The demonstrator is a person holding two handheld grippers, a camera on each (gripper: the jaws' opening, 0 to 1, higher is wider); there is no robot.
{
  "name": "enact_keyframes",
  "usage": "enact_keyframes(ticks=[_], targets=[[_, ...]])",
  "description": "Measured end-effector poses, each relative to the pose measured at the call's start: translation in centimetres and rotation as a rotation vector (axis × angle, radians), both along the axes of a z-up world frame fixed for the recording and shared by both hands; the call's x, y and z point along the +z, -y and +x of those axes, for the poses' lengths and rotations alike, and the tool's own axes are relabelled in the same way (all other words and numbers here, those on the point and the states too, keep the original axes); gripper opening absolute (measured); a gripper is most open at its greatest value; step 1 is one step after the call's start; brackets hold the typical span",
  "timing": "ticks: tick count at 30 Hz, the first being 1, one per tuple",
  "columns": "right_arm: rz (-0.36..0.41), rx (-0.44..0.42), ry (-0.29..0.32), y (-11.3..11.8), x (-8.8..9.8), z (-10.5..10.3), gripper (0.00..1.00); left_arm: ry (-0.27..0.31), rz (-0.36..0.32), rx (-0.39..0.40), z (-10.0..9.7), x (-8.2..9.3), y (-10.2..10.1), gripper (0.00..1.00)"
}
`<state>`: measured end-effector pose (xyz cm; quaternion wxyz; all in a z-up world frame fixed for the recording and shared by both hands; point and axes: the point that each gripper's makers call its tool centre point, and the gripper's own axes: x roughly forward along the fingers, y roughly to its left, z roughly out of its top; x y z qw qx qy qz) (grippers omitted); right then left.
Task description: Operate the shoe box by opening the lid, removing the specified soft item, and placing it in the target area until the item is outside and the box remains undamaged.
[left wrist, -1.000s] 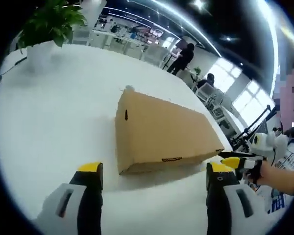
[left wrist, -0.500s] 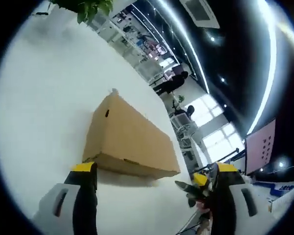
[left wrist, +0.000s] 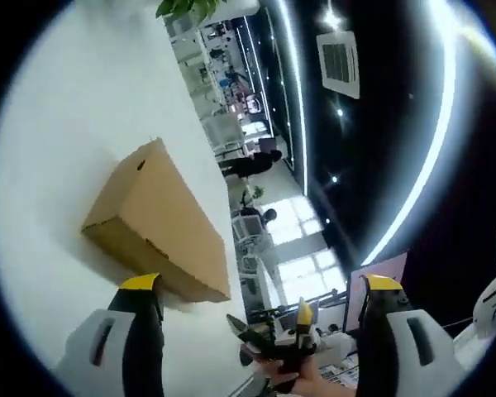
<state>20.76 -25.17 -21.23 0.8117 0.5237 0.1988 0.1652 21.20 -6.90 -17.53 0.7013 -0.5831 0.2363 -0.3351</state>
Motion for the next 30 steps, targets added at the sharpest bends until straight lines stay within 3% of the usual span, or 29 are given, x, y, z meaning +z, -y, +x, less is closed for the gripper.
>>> enact_keyframes(ticks=[1,3,7,8,12,13,14,15,16,17,19,20,22,25,30], targets=[[0.006,0.006,-0.001,-0.1,0.0,-0.1,1.00,-0.044,-0.026,-0.006,-0.1,-0.4,0.0,1.00],[0.035,-0.008,-0.011,-0.1,-0.2,-0.1,1.00,-0.046,-0.064,0.006,0.0,-0.4,-0.2,1.00],[0.101,-0.039,-0.034,0.6,-1.0,-0.2,0.96,-0.082,-0.045,0.010,0.1,-1.5,-0.6,1.00],[0.118,-0.058,-0.038,0.9,-1.1,-0.3,0.94,-0.112,-0.099,0.034,0.3,-1.4,-1.1,1.00],[0.187,-0.117,-0.014,1.6,-0.8,-0.5,0.79,-0.150,-0.150,0.077,0.7,-2.0,-2.1,0.99],[0.202,-0.113,0.010,1.6,-0.5,-0.6,0.76,-0.150,-0.171,0.010,-0.1,-1.9,-1.7,0.91],[0.216,-0.087,0.022,1.2,-0.2,-0.8,0.73,-0.144,-0.210,-0.122,-1.9,-1.5,-0.9,0.72],[0.220,-0.074,0.017,0.9,-0.1,-0.9,0.72,-0.151,-0.169,-0.131,-2.0,-2.2,-0.7,0.66],[0.226,-0.065,0.017,0.8,-0.1,-0.9,0.73,-0.137,-0.113,-0.083,-1.5,-2.9,-0.9,0.70],[0.231,-0.062,0.015,0.8,-0.1,-0.9,0.72,-0.139,-0.107,-0.064,-1.3,-3.1,-0.9,0.77],[0.255,-0.064,0.015,0.8,-0.2,-0.9,0.73,-0.171,-0.164,-0.064,-1.5,-2.9,-1.1,0.70],[0.272,-0.079,0.013,1.1,-0.3,-0.8,0.73,-0.162,-0.149,-0.048,-1.4,-3.2,-1.3,0.65],[0.288,-0.091,0.017,1.4,-0.4,-0.7,0.75,-0.174,-0.125,-0.037,-1.2,-3.8,-1.5,0.65],[0.305,-0.108,0.010,1.2,-0.3,-0.4,0.89,-0.187,-0.105,-0.033,-1.3,-4.4,-1.6,0.64],[0.313,-0.117,0.003,1.1,-0.3,-0.3,0.86,-0.199,-0.124,0.024,-0.4,-4.6,-2.5,0.65]])
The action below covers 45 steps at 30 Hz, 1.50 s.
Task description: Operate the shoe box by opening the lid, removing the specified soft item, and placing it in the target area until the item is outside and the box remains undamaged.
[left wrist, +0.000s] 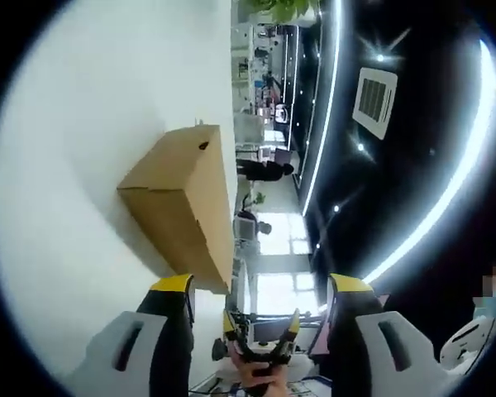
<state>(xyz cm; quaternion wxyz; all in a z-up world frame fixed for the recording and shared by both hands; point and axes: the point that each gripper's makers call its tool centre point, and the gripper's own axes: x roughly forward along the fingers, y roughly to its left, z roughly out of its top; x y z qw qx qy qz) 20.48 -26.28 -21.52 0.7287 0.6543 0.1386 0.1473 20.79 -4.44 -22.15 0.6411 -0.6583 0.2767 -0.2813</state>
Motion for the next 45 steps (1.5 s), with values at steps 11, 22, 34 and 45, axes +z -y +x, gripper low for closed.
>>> enact_keyframes(ticks=[11,22,34,45], targets=[[0.062,-0.100,-0.049,1.5,-1.1,0.3,0.85,-0.039,0.014,-0.001,0.6,-1.4,0.1,0.58],[0.003,-0.082,-0.146,1.7,-2.9,0.2,0.64,-0.087,0.134,0.103,1.8,-3.5,-1.2,0.45],[-0.041,-0.100,-0.194,1.8,-4.4,1.2,0.42,-0.111,0.226,0.124,2.6,-4.7,-0.3,0.40],[-0.032,-0.119,-0.237,1.8,-5.8,1.3,0.41,-0.187,0.217,0.205,3.3,-6.3,-1.8,0.43]])
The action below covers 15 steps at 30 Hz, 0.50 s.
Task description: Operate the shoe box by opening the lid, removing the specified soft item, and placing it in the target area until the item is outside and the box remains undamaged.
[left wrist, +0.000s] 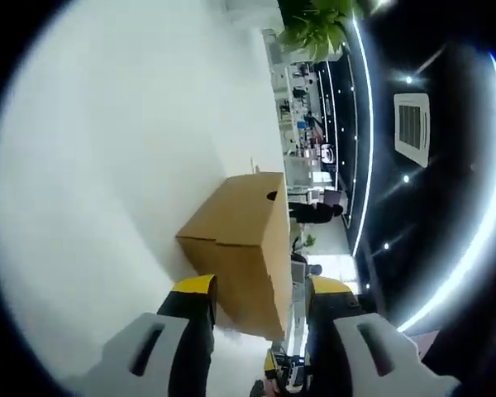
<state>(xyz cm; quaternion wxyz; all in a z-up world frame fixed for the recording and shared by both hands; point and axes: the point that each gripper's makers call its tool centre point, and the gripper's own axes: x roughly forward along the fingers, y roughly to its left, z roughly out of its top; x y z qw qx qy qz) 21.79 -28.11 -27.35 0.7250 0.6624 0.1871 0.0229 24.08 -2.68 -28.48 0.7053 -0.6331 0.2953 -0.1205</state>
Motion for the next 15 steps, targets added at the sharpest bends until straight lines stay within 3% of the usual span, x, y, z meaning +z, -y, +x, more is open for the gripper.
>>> enact_keyframes(ticks=[3,11,15], targets=[[-0.011,0.000,-0.010,0.1,-0.5,0.0,0.41,0.018,0.056,-0.003,0.1,-0.2,-0.3,0.38],[-0.020,0.003,-0.016,-0.2,-0.9,0.6,0.42,-0.014,0.003,0.012,0.9,-0.5,0.3,0.36],[-0.015,0.008,-0.025,-0.4,-1.1,0.8,0.42,-0.012,0.016,0.017,1.4,-0.7,0.3,0.36]])
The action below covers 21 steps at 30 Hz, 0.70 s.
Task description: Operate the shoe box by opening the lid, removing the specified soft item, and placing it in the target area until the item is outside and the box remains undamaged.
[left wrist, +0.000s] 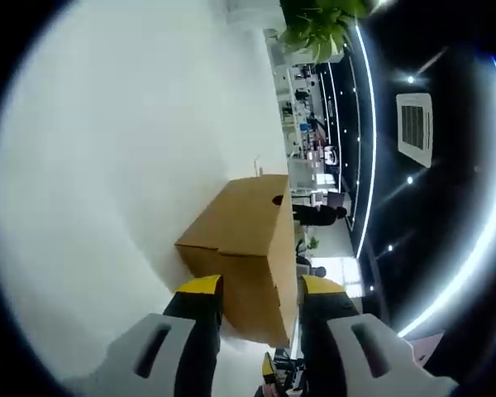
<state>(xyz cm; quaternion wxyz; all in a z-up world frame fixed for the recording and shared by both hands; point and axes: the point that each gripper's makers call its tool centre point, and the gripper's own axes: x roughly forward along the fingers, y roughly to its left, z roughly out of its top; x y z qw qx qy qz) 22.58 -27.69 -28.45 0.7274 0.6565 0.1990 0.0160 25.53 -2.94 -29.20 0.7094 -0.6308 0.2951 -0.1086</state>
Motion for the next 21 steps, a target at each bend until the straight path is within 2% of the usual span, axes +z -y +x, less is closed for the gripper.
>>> enact_keyframes(ticks=[4,7,12,17,21], targets=[[-0.004,-0.015,0.008,0.2,-0.3,0.4,0.42,-0.031,-0.021,0.027,0.3,-0.6,0.0,0.36],[-0.023,-0.002,-0.010,0.0,-0.8,0.5,0.41,-0.031,-0.022,0.037,0.7,-0.5,0.2,0.37],[0.005,-0.031,-0.030,0.2,-1.4,0.8,0.38,-0.058,-0.053,0.066,1.1,-0.5,0.4,0.37],[0.015,-0.031,-0.024,0.1,-1.4,1.5,0.38,-0.062,-0.045,0.055,1.0,-0.9,0.3,0.34],[-0.022,-0.008,-0.045,0.0,-2.1,1.4,0.37,-0.076,-0.065,0.070,1.4,-1.2,-0.1,0.33]])
